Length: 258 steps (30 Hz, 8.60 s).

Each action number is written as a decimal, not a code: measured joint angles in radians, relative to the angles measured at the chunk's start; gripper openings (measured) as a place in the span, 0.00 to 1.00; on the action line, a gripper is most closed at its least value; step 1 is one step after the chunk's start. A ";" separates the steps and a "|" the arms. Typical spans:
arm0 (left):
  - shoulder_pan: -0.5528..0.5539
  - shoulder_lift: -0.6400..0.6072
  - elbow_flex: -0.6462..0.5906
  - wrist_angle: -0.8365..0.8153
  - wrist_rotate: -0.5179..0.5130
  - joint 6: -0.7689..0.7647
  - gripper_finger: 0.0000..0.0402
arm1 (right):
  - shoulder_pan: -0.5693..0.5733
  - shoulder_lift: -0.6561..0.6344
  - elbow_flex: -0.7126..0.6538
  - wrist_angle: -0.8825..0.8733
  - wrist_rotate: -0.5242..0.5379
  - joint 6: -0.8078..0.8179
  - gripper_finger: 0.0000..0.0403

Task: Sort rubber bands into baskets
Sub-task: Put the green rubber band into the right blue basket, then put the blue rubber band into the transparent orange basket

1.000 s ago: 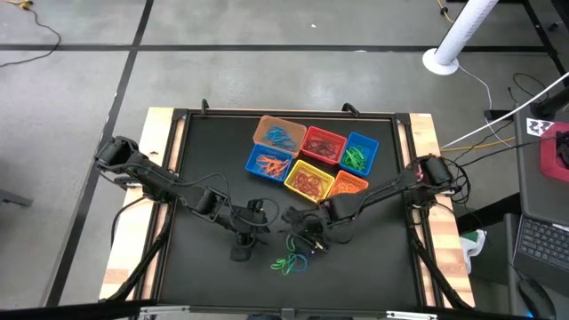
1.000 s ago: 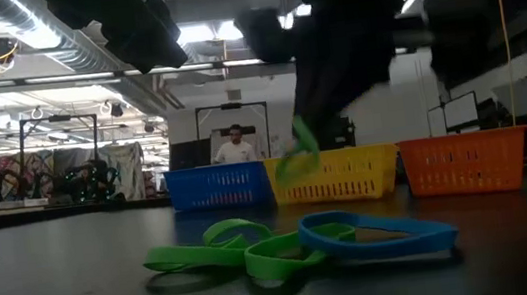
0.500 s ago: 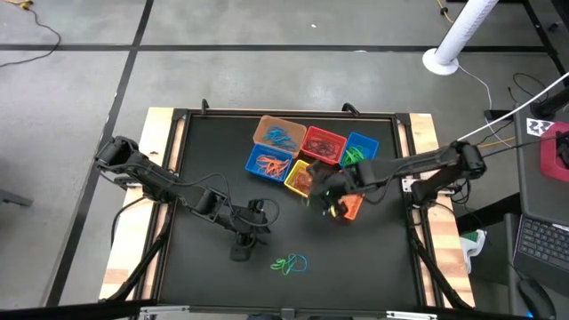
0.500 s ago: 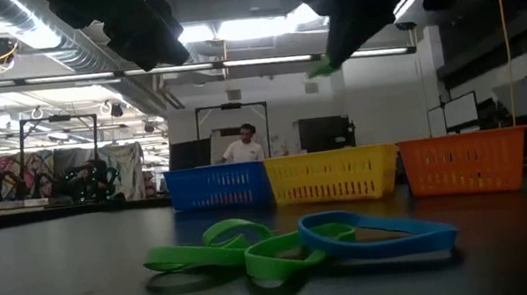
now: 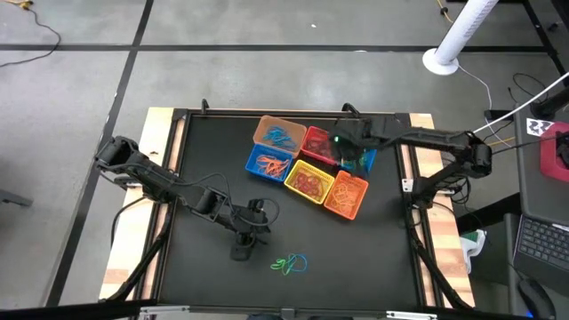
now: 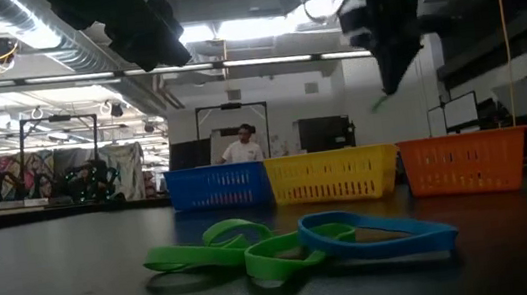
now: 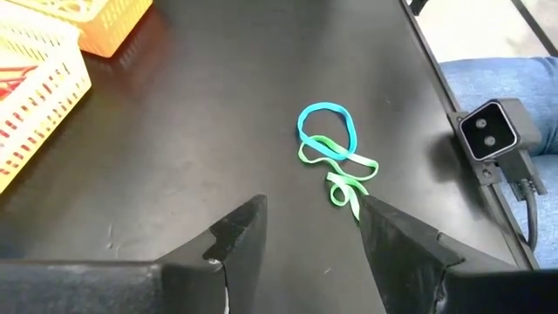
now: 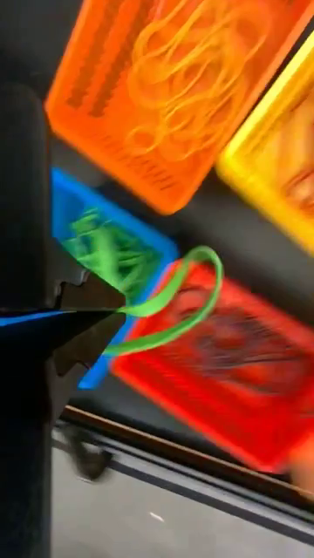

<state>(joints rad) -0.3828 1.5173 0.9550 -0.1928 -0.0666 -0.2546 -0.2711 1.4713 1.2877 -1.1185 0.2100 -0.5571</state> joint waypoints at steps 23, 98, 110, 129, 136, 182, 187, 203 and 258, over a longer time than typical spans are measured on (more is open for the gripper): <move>0.092 0.000 0.000 0.130 -0.095 0.021 0.45 | -0.328 0.003 0.000 -0.139 -0.149 0.082 0.01; 0.196 0.601 0.514 -0.359 0.708 0.039 0.45 | -0.325 0.004 -0.001 0.073 -0.098 0.133 0.38; 0.047 0.600 0.514 -0.327 0.279 0.101 0.45 | -0.325 0.004 -0.001 0.073 -0.098 0.133 0.38; 0.048 0.605 0.509 -0.319 0.317 0.147 0.02 | -0.325 0.004 -0.001 0.072 -0.098 0.133 0.38; 0.073 0.571 0.508 -0.364 0.319 0.156 0.01 | -0.325 0.004 -0.001 0.072 -0.098 0.133 0.38; 0.616 0.800 0.702 0.727 0.233 0.442 0.00 | -0.325 0.004 0.032 -0.085 0.034 0.133 0.38; 0.615 0.894 0.811 0.691 0.232 0.440 0.00 | -0.325 0.004 0.090 -0.118 0.033 0.160 0.38; 0.613 0.913 0.835 0.590 0.085 0.307 0.35 | -0.325 0.004 0.147 -0.141 -0.081 0.169 0.38; 0.364 0.293 0.835 -1.080 0.192 0.468 0.34 | 0.637 0.006 -0.387 1.000 -0.304 0.625 0.38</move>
<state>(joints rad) -0.0184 1.8099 1.7897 -1.2732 0.1255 0.2129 0.3662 1.4771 0.9006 -0.1181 -0.0940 0.0675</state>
